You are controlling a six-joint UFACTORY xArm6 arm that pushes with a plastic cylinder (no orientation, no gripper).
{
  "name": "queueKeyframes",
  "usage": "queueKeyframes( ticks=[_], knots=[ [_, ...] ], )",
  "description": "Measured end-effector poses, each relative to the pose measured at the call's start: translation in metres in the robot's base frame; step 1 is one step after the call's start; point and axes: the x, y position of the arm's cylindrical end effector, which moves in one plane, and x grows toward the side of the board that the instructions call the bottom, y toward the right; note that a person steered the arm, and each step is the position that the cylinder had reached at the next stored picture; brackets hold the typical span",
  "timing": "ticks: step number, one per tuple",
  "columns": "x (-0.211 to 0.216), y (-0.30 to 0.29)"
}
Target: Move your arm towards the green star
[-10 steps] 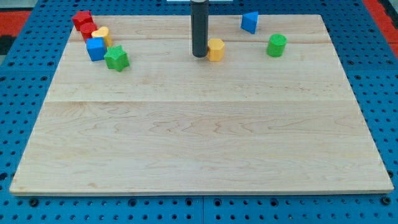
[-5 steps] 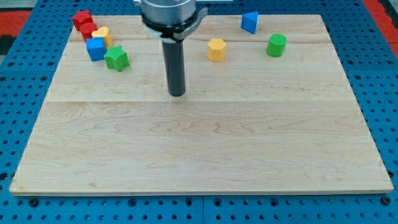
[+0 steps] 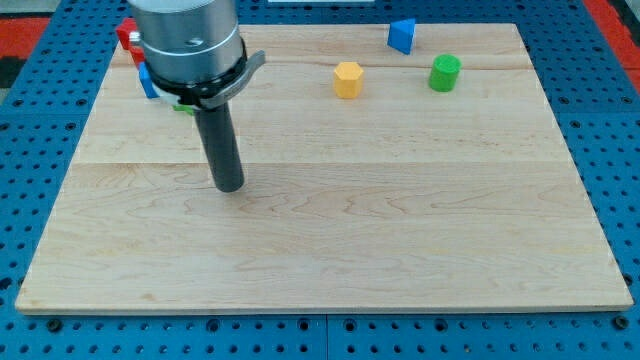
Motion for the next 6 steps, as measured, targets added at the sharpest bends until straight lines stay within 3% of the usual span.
queueKeyframes(
  ticks=[3,5,6],
  knots=[
    [0.011,-0.017],
    [-0.074,-0.03],
    [-0.121,-0.003]
  ],
)
